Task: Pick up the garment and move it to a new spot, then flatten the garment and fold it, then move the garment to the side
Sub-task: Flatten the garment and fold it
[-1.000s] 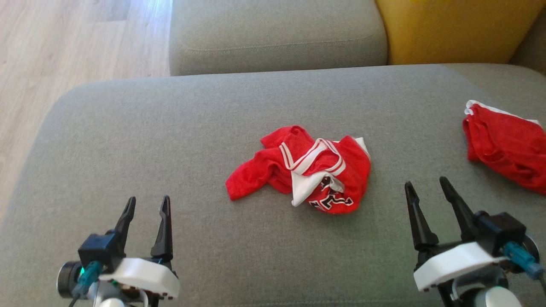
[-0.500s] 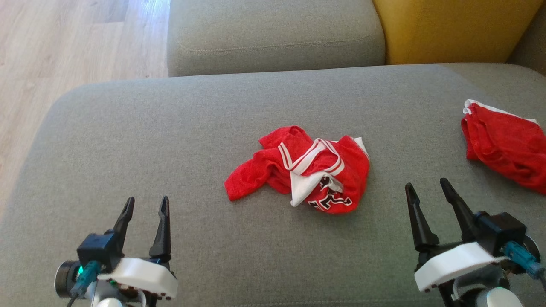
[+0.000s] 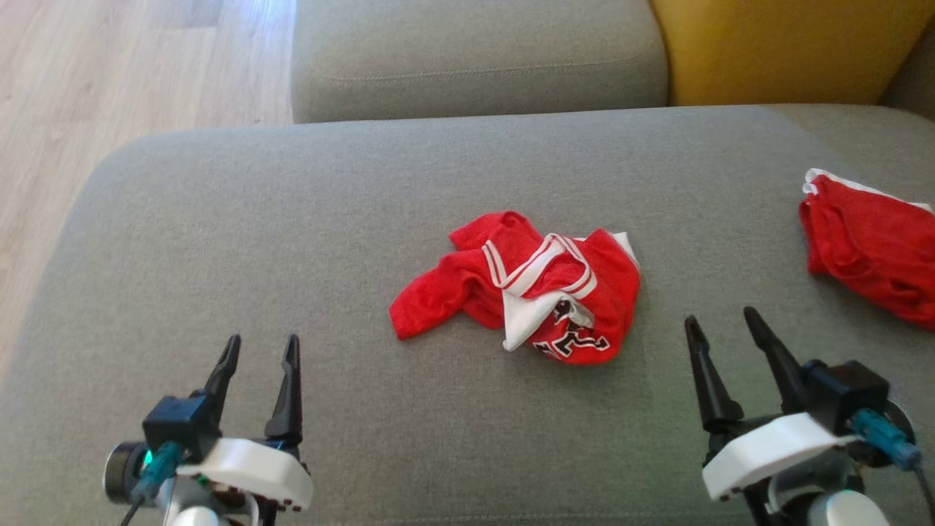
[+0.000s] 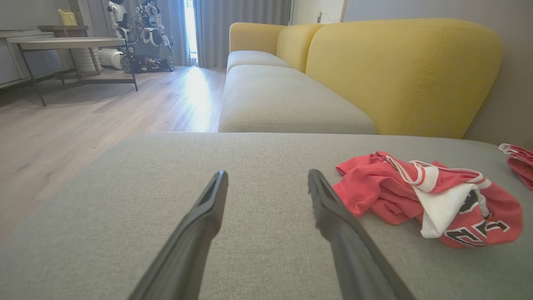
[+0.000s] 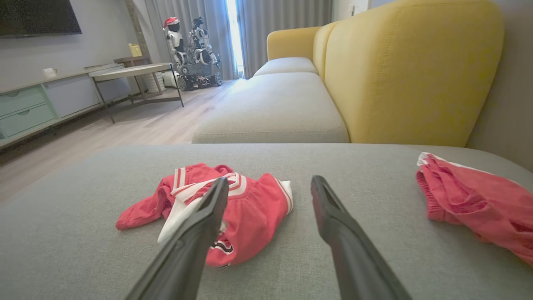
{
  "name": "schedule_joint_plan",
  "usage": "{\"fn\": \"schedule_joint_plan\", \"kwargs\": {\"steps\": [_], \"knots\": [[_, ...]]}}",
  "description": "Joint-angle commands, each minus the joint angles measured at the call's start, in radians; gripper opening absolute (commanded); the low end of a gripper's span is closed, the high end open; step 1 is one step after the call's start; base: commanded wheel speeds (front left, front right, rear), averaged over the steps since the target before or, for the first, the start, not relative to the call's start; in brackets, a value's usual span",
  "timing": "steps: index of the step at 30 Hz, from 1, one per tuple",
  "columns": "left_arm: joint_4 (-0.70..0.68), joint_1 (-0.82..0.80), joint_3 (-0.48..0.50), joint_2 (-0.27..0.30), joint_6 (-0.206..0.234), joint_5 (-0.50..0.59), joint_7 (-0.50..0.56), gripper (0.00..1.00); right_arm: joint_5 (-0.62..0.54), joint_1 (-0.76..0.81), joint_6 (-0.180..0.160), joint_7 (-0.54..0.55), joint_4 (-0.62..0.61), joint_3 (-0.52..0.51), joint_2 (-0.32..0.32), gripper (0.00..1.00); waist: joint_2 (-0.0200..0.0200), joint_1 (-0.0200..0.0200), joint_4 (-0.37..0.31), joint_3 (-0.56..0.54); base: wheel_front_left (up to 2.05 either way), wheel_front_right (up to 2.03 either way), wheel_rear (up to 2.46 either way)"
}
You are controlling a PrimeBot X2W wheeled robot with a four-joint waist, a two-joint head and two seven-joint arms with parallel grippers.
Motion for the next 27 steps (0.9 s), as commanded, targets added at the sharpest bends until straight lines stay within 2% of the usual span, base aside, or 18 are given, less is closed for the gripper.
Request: {"fn": "schedule_joint_plan", "kwargs": {"steps": [1,7,11,17,18,19,20,27], "knots": [[-0.035,-0.072,0.036,0.018,0.002,0.000,-0.003,1.00,0.000,-0.049,-0.001,0.004,-0.030,0.030,-0.011,1.00,0.0000,0.0000,0.007,0.007,0.00,0.00,0.00],[-0.046,-0.112,0.019,0.014,-0.010,0.008,-0.005,1.00,0.008,-0.110,-0.001,0.046,0.023,0.123,-0.052,1.00,0.0000,0.0000,0.051,0.070,0.00,0.00,0.00],[-0.042,-0.171,0.004,-0.007,-0.022,0.014,-0.010,1.00,-0.001,-0.214,-0.001,0.073,0.100,0.204,-0.102,1.00,0.0000,0.0000,0.102,0.146,0.00,0.00,0.00],[-0.025,-0.227,-0.002,-0.036,-0.040,0.022,-0.019,1.00,-0.042,-0.333,-0.001,0.108,0.212,0.224,-0.145,1.00,0.0000,0.0000,0.140,0.213,0.00,0.00,0.00],[-0.021,-0.233,-0.002,-0.040,-0.043,0.023,-0.020,1.00,-0.039,-0.344,-0.001,0.108,0.227,0.216,-0.142,0.46,0.0000,0.0000,0.144,0.219,0.00,0.00,0.00],[-0.017,-0.237,-0.001,-0.043,-0.045,0.024,-0.021,1.00,-0.038,-0.352,-0.001,0.106,0.239,0.209,-0.141,0.11,0.0000,0.0000,0.145,0.223,0.00,0.00,0.00],[-0.013,-0.241,0.000,-0.046,-0.048,0.026,-0.021,1.00,-0.034,-0.356,-0.001,0.102,0.246,0.199,-0.138,0.00,0.0000,0.0000,0.146,0.226,0.00,0.00,0.00],[-0.011,-0.244,0.028,-0.054,-0.053,0.041,-0.023,1.00,-0.025,-0.323,-0.001,0.044,0.208,0.044,-0.090,0.00,0.0000,0.0000,0.114,0.221,0.00,0.00,0.00]]}}
